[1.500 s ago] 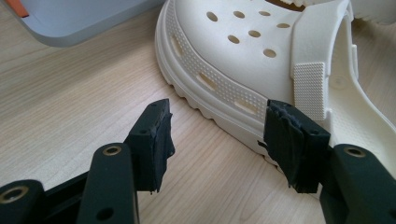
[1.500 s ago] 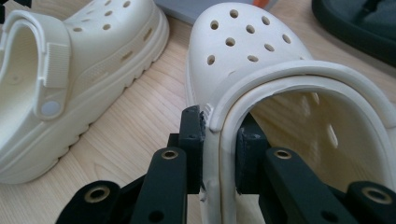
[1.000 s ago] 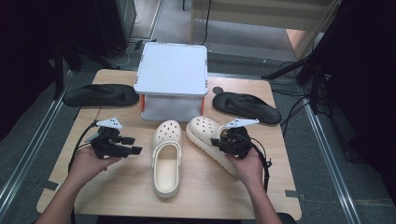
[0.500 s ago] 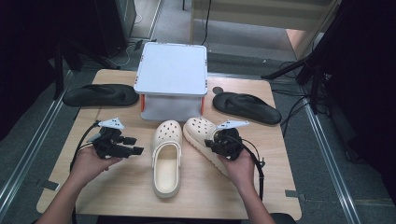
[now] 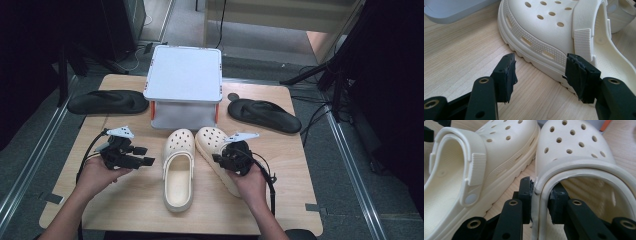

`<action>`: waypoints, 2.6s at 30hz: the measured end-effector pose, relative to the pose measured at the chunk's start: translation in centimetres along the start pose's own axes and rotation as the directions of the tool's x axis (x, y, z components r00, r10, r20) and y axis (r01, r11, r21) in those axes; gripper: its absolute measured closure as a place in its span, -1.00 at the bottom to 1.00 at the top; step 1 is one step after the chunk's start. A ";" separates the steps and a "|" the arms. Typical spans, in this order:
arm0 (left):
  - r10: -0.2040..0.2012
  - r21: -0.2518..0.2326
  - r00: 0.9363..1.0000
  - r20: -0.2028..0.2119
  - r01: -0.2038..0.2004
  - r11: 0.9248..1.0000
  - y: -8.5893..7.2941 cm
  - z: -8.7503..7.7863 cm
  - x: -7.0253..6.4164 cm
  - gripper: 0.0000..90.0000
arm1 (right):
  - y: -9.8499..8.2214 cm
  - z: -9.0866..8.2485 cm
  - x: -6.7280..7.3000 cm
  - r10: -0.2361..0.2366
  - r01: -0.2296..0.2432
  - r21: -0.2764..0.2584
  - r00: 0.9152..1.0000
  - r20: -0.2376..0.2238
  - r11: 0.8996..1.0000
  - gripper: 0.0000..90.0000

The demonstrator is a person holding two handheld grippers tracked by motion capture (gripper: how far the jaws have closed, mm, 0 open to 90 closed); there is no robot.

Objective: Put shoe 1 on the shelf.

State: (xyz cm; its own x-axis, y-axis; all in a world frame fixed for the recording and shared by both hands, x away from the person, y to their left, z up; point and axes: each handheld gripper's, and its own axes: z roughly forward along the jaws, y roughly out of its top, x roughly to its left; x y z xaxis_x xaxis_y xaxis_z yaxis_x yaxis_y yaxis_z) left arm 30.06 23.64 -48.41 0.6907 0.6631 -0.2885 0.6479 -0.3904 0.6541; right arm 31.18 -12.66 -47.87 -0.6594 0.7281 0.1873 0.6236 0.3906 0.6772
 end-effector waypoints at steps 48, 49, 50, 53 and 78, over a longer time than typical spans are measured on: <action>-0.012 0.050 0.999 0.036 0.010 0.999 0.9 4.3 0.6 1.00 | -2.1 -2.6 -7.8 0.070 -0.067 -0.063 0.997 0.043 0.996 1.00; -0.017 0.049 0.999 0.044 0.015 0.999 0.9 4.3 0.7 1.00 | -2.1 -2.6 -7.7 0.062 -0.059 -0.065 0.997 0.045 0.996 1.00; -0.020 0.053 0.999 0.043 0.018 0.998 0.8 4.3 0.7 1.00 | -2.1 -2.6 -7.7 0.060 -0.057 -0.065 0.997 0.043 0.996 1.00; -0.015 0.057 0.999 0.040 0.013 0.998 0.8 4.4 0.7 1.00 | -2.1 -2.5 -7.6 0.062 -0.059 -0.061 0.998 0.034 0.996 1.00; -0.008 0.073 0.995 0.102 0.000 0.997 0.6 4.9 -0.8 1.00 | -2.5 -1.9 -6.3 0.079 -0.082 -0.048 0.995 -0.063 0.995 1.00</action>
State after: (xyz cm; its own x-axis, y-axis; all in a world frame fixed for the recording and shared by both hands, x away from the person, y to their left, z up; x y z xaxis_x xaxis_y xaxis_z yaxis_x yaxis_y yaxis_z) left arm 31.44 19.78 -51.24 0.7148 0.5976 -0.3632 0.6699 -0.4359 0.6011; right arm 32.98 -19.33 -49.35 -0.6334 0.7197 0.2843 0.6544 0.3019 0.6933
